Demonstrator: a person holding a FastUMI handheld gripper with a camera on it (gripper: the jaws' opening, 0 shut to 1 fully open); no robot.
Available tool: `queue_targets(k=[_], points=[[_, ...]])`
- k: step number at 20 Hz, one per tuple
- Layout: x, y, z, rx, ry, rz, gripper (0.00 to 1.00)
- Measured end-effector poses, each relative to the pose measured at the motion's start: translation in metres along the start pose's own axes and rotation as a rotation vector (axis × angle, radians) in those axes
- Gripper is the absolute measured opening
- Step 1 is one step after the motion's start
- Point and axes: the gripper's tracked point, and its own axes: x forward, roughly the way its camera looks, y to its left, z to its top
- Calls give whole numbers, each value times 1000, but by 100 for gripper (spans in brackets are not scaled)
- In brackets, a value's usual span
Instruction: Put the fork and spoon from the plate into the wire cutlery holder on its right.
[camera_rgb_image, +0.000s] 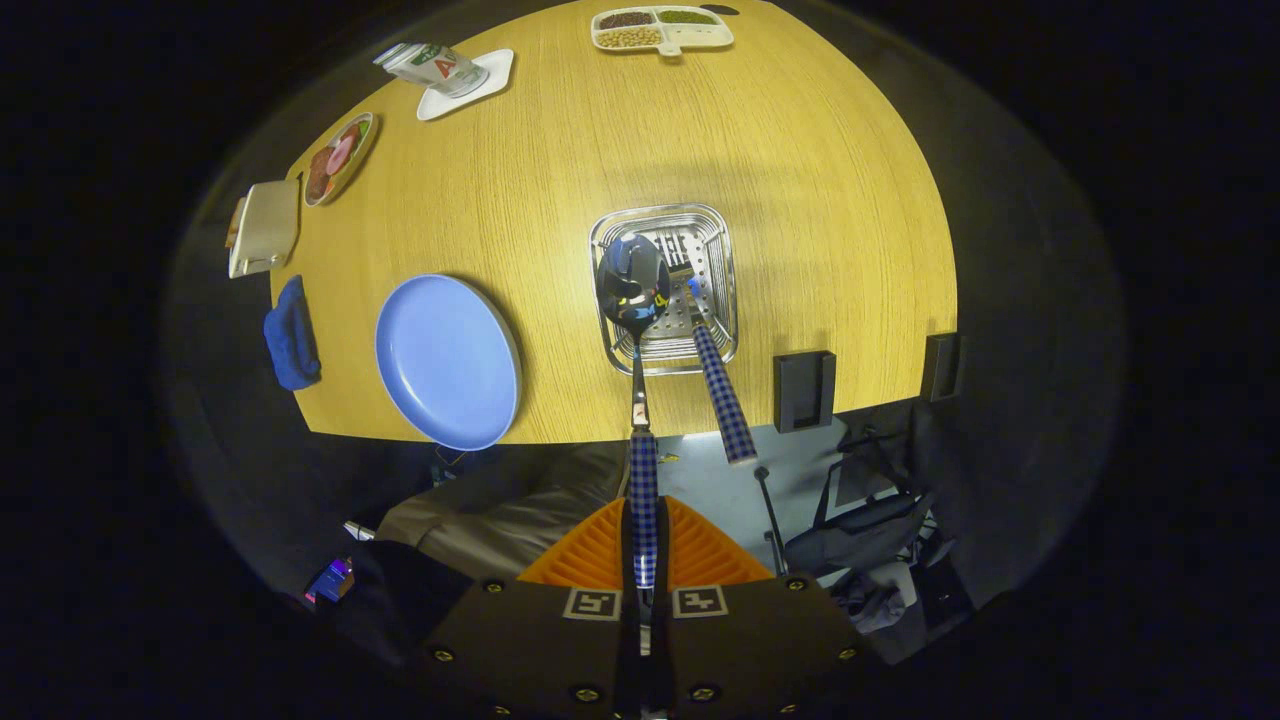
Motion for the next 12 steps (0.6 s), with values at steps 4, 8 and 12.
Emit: queue_targets(k=[4,8,12], points=[[15,1,10,22,26,6,4],[21,-4,14,33,57,-10,4],[26,-9,17,32,89,-29,4]])
